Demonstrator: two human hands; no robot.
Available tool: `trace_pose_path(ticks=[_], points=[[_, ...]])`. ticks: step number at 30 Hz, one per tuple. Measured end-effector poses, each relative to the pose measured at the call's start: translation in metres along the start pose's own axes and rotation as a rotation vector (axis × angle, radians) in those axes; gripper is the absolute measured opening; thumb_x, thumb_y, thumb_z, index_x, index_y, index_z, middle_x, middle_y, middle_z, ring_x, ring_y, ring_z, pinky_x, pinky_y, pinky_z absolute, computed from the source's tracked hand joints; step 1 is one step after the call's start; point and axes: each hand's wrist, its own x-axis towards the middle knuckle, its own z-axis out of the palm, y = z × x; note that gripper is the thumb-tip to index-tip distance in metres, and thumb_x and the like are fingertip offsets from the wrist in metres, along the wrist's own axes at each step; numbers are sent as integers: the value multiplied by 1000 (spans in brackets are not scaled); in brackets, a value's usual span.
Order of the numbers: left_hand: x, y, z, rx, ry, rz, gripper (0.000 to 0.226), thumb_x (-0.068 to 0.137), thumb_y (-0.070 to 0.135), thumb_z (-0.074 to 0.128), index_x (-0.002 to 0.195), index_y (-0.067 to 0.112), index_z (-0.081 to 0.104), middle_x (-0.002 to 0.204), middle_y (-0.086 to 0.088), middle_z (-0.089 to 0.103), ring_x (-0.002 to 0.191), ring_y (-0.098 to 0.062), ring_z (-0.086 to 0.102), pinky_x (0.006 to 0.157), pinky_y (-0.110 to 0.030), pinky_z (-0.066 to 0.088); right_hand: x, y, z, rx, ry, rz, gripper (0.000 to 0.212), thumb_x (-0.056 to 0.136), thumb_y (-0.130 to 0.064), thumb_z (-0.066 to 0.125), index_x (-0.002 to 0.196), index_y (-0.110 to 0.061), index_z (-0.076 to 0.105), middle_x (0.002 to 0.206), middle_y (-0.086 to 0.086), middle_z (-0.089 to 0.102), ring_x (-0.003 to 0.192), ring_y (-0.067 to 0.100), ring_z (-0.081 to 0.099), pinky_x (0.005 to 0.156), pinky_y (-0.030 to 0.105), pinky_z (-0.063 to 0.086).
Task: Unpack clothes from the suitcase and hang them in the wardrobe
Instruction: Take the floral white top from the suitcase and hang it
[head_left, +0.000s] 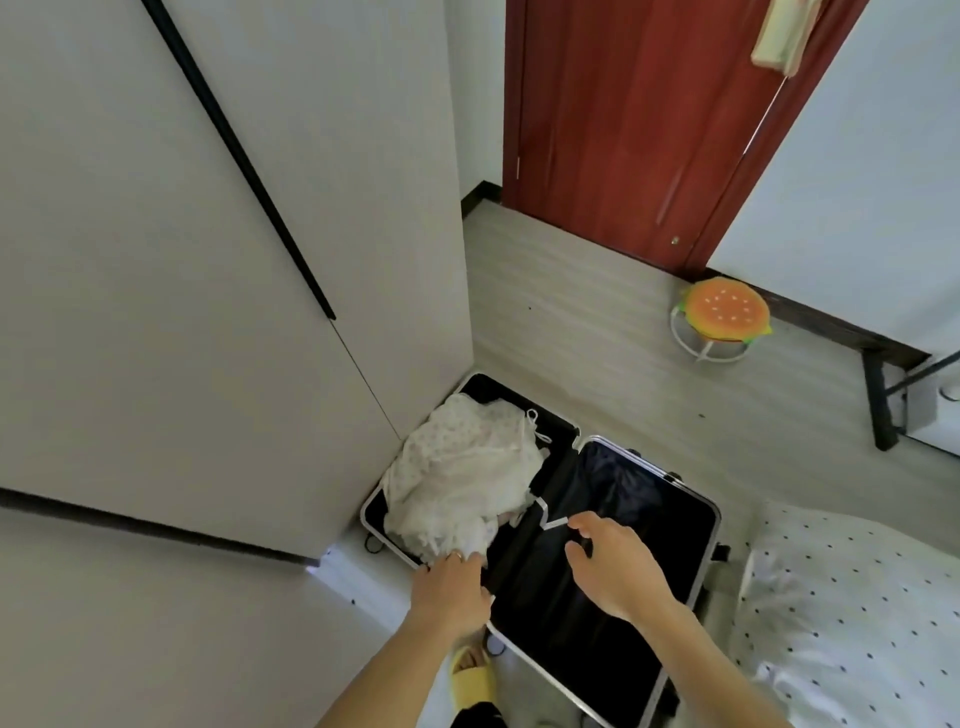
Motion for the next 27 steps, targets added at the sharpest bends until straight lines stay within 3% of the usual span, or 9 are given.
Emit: trace_pose_path(ticks=[10,15,19,24,26,27], points=[[129,-21,53,-70,-88,-58,46,101,32,39,146,25,37,147,-2,42,133,-24,42,104,-37,36,140,42,65,-18,-121,6,44,100,-32,43,143,-26,42,136,-2,54,127,21,45,91,33,50],[227,-38,114,-129,-81,-51,43,102,31,41,144,22,41,144,-2,46,130,-22,45,102,-36,41,227,85,143,-60,-155,6,46,100,-33,42,145,-24,40,130,-1,56,126,22,46,90,37,52],[330,-54,180,-65,-21,55,47,101,26,42,148,21,38,148,-2,43,131,-22,45,101,-34,40,299,129,232,-138,-183,-7,47,100,-32,41,146,-22,38,130,1,55,123,24,48,88,38,52],[447,-68,271,184,0,236,54,97,19,45,150,15,35,155,-6,35,141,-26,34,116,-38,26,379,181,332,-374,-126,-116,45,99,-32,42,143,-22,44,143,-3,50,142,20,30,112,38,30],[489,-77,306,320,54,246,54,95,17,48,149,12,38,157,-9,34,142,-28,34,117,-43,23,412,201,365,-461,-82,-151,42,96,-33,46,136,-22,52,139,-3,55,144,20,29,119,46,15],[515,-85,322,381,129,232,52,93,17,51,144,12,45,151,-10,44,136,-29,43,114,-45,31,432,212,384,-491,-48,-173,38,93,-33,50,127,-22,61,129,-1,62,140,21,36,120,53,11]])
